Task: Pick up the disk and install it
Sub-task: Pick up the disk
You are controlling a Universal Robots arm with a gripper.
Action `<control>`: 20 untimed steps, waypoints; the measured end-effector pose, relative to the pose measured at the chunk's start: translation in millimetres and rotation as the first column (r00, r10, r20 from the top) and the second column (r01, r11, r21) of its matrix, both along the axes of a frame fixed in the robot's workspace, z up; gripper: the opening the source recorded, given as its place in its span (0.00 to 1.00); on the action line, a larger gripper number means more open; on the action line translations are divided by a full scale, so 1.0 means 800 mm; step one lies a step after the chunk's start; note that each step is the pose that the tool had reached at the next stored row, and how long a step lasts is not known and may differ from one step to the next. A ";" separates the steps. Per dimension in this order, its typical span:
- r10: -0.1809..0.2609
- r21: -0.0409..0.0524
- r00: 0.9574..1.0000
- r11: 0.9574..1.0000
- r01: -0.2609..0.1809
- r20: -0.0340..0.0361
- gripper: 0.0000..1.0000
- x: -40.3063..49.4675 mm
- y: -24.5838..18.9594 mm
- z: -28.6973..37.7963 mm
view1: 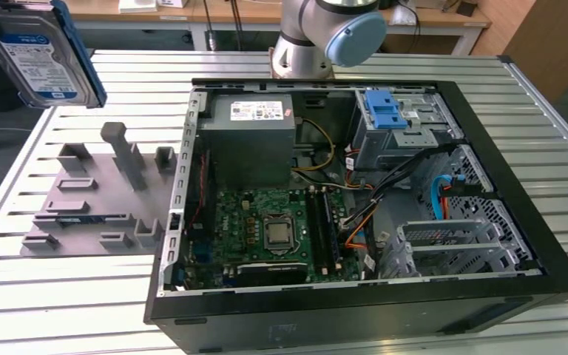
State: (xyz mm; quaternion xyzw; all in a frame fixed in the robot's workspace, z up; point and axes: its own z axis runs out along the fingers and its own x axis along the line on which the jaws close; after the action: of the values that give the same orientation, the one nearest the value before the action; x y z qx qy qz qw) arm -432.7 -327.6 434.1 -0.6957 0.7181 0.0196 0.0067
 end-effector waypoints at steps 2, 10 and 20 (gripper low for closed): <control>0.000 0.000 1.000 1.000 0.000 0.000 0.36 0.000 0.0000 0.0017; 0.000 0.000 1.000 1.000 0.000 0.000 0.36 0.000 0.0000 0.0091; 0.000 0.000 1.000 1.000 0.000 0.000 0.36 0.000 0.0000 0.0214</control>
State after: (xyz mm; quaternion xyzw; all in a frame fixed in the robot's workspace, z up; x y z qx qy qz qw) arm -432.7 -327.6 451.2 -0.6957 0.7181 0.0196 0.0068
